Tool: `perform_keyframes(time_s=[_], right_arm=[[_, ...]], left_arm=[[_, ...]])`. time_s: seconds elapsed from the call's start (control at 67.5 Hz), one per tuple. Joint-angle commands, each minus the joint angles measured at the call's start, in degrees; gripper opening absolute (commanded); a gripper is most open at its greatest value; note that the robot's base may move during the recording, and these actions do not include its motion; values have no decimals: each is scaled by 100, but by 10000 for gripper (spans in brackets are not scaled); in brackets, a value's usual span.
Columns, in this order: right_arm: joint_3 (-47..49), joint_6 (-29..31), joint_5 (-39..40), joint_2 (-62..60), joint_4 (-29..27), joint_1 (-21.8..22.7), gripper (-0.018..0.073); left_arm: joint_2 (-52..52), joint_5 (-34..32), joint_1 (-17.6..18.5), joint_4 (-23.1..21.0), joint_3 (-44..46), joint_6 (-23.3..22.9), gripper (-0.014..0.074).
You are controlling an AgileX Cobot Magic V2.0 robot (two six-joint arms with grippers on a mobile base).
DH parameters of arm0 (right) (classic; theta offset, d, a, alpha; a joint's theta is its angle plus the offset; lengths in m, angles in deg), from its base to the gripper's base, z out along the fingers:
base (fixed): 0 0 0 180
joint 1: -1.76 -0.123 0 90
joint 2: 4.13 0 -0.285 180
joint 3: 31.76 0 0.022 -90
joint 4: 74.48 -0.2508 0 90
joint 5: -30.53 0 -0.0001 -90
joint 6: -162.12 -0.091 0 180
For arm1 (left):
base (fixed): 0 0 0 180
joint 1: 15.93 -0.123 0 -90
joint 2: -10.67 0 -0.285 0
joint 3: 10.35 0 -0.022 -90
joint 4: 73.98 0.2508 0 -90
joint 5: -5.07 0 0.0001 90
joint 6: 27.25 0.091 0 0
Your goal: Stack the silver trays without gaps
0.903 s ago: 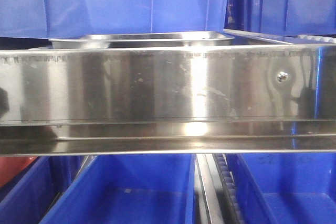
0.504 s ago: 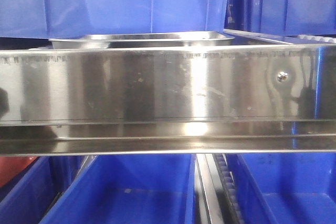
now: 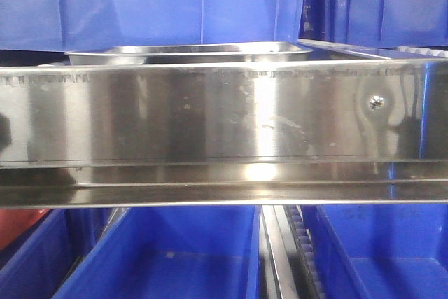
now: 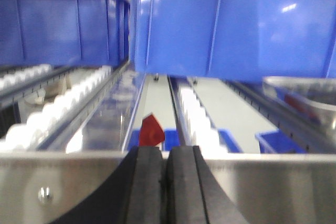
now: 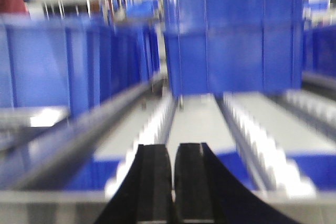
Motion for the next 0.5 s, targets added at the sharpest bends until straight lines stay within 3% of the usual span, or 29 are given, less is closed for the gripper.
perform_keyframes(time_s=[0.0, 0.133, 0.222, 0.311, 0.489], right_arm=[[0, -3, 731, -25, -7, -19, -20], [0, -3, 1984, -25, -7, -19, -20], [309, -3, 2038, -25, -7, -19, -20], [925, -3, 1419, -25, -7, -19, -20], [2253, -3, -656, 202, -7, -19, -20]], left_arm=[[25, -556, -14, 31, 14, -15, 12], [25, -1078, -14, 31, 81, -15, 12], [25, -988, -14, 31, 531, -15, 12], [25, -356, -14, 164, 1107, -15, 12], [-208, 1131, -14, 412, 2243, -15, 12]])
